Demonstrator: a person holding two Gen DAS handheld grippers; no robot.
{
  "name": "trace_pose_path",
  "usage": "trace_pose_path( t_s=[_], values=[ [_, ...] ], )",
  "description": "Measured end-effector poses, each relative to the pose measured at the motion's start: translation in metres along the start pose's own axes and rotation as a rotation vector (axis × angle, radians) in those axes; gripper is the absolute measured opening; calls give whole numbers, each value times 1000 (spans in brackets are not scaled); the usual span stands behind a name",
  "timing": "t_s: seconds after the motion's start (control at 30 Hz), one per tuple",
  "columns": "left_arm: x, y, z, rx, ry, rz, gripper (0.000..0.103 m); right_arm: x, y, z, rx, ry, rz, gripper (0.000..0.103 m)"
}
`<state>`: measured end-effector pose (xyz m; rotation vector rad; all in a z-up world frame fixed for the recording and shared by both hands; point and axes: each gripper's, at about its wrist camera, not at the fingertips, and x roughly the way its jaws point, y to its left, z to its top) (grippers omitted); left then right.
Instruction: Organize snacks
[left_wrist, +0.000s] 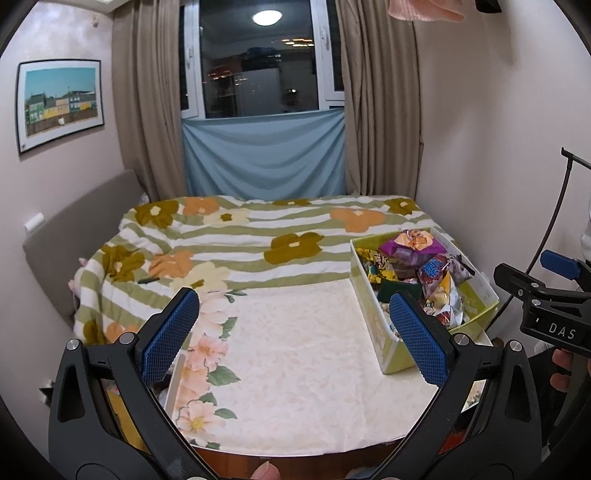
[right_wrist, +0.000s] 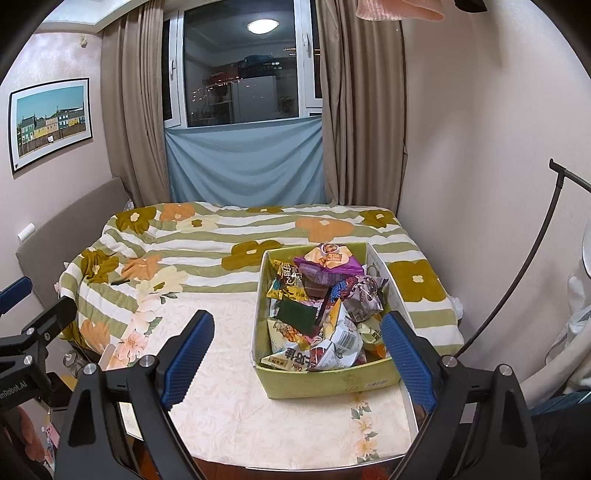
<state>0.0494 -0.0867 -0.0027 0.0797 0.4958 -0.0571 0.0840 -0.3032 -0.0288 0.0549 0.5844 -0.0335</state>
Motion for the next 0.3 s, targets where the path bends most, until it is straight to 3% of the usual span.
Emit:
trace_pose_path(
  t_s=[0.3],
  values=[
    [-11, -1, -1, -13, -23, -12, 102, -2, 2, 0, 5, -5, 5, 90]
  ],
)
